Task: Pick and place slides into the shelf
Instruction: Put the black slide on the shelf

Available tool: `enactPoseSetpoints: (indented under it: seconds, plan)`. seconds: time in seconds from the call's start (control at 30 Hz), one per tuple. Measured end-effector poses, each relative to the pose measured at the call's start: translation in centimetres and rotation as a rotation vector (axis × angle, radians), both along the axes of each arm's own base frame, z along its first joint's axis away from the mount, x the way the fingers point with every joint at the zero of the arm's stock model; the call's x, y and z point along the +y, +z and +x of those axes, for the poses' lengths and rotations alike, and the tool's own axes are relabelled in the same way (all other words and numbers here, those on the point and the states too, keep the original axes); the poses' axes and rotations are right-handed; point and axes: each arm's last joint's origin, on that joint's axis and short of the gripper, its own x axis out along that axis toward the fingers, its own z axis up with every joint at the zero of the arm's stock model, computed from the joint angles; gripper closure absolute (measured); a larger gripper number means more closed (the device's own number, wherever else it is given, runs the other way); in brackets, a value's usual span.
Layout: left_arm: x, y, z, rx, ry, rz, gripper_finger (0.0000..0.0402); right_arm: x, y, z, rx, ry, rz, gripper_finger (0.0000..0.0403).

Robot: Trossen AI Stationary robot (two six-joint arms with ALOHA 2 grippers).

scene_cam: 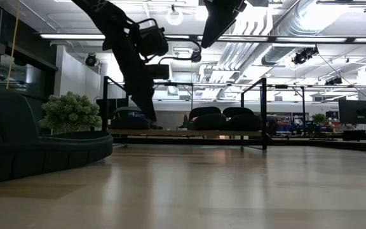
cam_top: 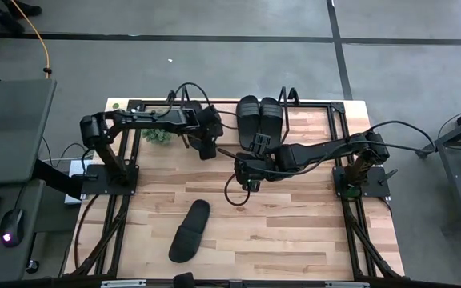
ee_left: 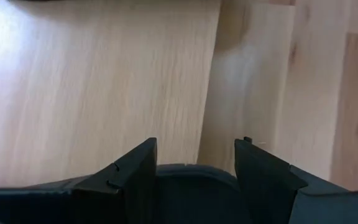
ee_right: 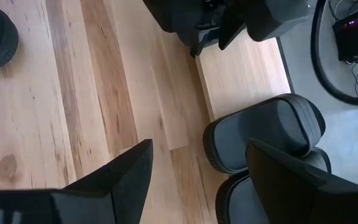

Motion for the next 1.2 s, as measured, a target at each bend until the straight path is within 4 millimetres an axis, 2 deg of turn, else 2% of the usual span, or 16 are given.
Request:
enactPoseSetpoints:
  seconds: [0.7, 0.97, 1.2]
  plan:
    - [-0.6, -0.6, -0.9, 0.175, 0.107, 0.052, 0.0202, 0.0, -0.1, 0.0, 0.004, 0.002, 0.003, 0.0155]
    - [-0.9, 1.1, -1.2, 0.264, 0.147, 0.07, 0.0202, 0.0, -0.1, 0.0, 0.005, 0.005, 0.002, 0.0155]
    - [-1.0, 1.7, -0.9, 0.258, 0.16, 0.068, 0.0202, 0.0, -0.1, 0.0, 0.004, 0.005, 0.002, 0.0155]
